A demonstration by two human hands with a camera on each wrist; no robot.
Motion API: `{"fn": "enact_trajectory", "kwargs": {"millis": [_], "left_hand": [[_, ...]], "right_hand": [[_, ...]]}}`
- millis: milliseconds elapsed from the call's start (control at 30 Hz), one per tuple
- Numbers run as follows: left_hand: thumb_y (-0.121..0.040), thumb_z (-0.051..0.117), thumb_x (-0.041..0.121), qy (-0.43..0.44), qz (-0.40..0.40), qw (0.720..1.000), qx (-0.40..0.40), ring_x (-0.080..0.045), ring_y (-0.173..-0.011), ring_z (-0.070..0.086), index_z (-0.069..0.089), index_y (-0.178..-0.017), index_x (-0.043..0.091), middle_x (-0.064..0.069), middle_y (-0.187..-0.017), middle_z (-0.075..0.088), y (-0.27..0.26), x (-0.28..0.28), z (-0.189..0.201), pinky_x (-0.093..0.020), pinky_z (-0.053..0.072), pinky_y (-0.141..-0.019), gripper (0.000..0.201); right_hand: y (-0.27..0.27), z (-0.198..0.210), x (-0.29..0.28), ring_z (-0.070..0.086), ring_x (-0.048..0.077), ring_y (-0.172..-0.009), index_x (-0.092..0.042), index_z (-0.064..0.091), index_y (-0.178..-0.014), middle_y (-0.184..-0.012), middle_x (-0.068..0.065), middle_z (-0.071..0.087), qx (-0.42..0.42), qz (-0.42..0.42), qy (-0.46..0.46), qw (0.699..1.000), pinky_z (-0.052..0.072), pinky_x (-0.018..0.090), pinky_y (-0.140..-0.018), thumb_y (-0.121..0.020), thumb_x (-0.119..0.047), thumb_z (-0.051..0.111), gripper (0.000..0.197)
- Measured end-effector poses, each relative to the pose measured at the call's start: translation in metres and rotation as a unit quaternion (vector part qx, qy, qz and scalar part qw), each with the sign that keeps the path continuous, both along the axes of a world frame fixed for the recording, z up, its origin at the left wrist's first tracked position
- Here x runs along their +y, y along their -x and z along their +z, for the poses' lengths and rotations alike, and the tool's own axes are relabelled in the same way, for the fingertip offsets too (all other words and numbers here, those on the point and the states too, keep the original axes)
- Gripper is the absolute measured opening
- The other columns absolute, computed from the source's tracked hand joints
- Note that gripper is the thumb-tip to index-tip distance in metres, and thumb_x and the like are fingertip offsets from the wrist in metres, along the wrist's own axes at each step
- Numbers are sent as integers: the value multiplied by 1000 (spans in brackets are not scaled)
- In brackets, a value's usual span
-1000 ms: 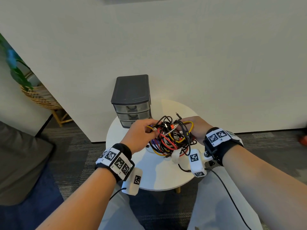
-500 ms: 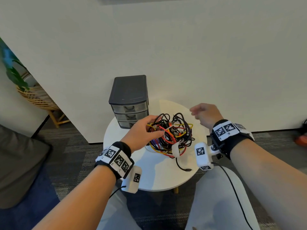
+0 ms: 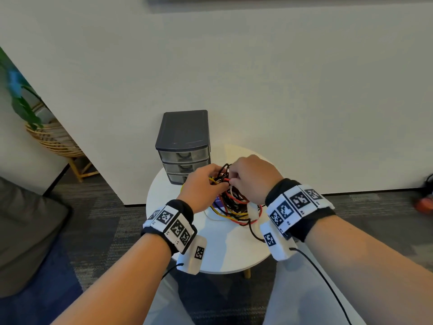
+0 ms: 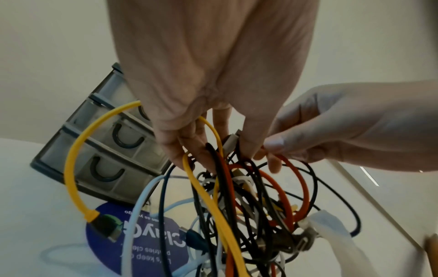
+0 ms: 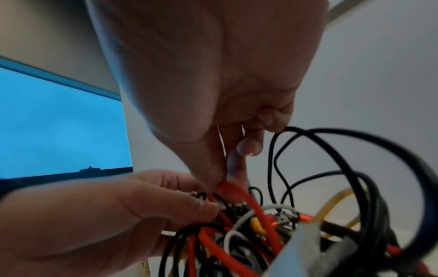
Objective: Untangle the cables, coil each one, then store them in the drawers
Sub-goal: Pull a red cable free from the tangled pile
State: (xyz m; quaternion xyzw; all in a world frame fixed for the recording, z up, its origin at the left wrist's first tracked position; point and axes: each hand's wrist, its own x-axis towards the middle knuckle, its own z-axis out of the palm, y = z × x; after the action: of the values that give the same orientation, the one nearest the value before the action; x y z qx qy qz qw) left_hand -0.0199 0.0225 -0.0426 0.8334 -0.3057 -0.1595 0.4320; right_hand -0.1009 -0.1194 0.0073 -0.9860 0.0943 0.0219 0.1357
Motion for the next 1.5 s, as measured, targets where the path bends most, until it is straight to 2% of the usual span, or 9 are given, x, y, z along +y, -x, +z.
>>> {"fn": "enact_trajectory", "kwargs": {"millis": [333,433,633,767,933,1067,1300,1400,1500], "left_hand": [[-94,69,20,-22,16,1000,-11,-6,-88,68,76,-110,26,10,-92,74,-9,12,2,-26,57,-77,19],[-95,69,23,-15,28,999,-27,-19,-87,70,78,-103,20,-2,-89,75,-3,3,3,-37,59,-80,13],[-94,70,28,-15,46,998,-42,-23,-83,69,80,-95,19,-5,-83,75,3,-4,1,-41,58,-77,13],[-91,69,17,-45,67,996,-46,-23,-81,69,79,-92,15,-5,-82,75,-5,-1,-2,-36,59,-74,11],[-92,69,12,-40,77,996,-24,-8,-74,67,80,-98,23,9,-80,73,-7,4,-2,-3,42,-53,17],[-94,67,15,-38,86,996,-7,-1,-74,63,79,-102,25,14,-79,69,-10,3,2,-8,42,-55,18],[-97,64,31,-68,107,990,-61,-10,-60,52,65,-70,17,4,-64,59,-2,-1,7,-23,33,-53,30],[-96,59,22,-84,90,989,-84,-15,-63,54,64,-74,13,1,-67,59,0,-6,11,-25,40,-58,25],[-96,59,13,-102,63,988,-95,-18,-73,62,67,-84,19,3,-75,61,1,-8,13,-31,56,-68,15]], "right_hand": [[21,9,-29,56,6,-65,3,68,-90,-72,8,63,-76,17,-411,908,43,17,-66,-100,-13,57,22],[11,7,-18,45,5,-55,-10,71,-81,-59,-10,53,-45,-5,-298,954,36,26,-64,-104,-35,50,40],[-7,0,-5,44,11,-60,-2,69,-83,-63,-6,53,3,29,-201,979,34,32,-63,-103,-16,47,32],[0,2,-15,40,10,-58,-11,66,-81,-58,-8,48,-85,-3,-389,917,38,30,-67,-106,-14,46,33],[10,14,-22,36,12,-62,4,59,-95,-64,1,40,-151,25,-567,809,34,25,-61,-107,-9,40,25],[15,19,-27,34,14,-61,-4,59,-85,-63,2,34,-147,22,-658,738,32,28,-62,-103,-11,44,25],[9,22,-22,44,6,-47,-4,76,-89,-47,-12,47,-33,-20,-362,931,35,29,-65,-102,-47,51,52],[3,16,-12,66,18,-74,-1,74,-92,-86,11,75,48,23,-258,965,50,42,-81,-90,-69,50,73],[3,13,-6,31,12,-47,-11,46,-58,-51,0,38,75,41,-239,967,28,34,-55,-94,-58,58,61]]}}
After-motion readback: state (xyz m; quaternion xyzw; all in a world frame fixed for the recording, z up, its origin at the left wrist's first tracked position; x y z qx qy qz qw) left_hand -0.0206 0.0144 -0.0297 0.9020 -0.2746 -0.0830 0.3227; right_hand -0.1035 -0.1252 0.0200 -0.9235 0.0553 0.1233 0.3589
